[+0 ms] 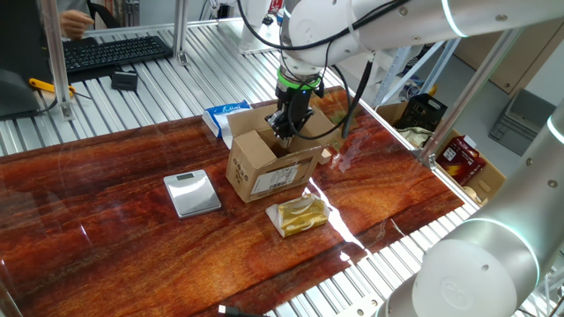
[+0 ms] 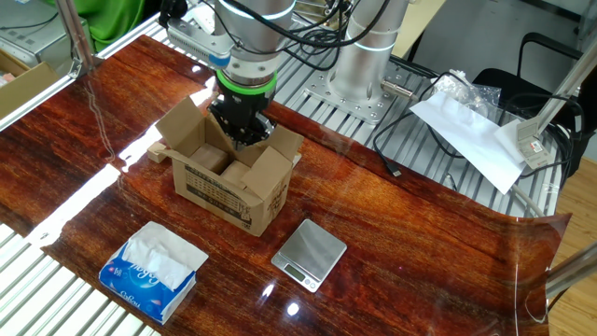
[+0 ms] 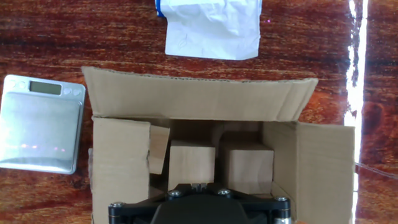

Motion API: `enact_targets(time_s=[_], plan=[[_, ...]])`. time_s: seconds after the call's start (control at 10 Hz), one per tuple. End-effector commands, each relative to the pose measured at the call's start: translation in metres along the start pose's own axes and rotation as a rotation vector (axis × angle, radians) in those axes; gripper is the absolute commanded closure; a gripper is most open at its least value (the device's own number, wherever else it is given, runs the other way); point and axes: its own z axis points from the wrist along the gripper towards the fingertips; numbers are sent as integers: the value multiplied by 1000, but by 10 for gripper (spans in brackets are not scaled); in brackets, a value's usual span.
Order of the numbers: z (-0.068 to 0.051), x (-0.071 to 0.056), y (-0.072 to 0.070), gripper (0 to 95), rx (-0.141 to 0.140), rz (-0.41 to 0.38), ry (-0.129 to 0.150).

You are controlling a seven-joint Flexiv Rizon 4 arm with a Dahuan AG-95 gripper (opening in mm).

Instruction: Open a box

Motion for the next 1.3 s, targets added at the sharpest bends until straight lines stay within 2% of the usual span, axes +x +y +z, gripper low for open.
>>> enact_targets(time_s=[0.1,0.2,0.5,1.0,1.3], plan=[[1,-1,0,950,3,-8,-1],[1,-1,0,950,11,-12,-3],[7,-1,3,950,-7,10,-10],[28,-2,12,950,-11,18,-18],[37,0,17,950,-40,27,-18]])
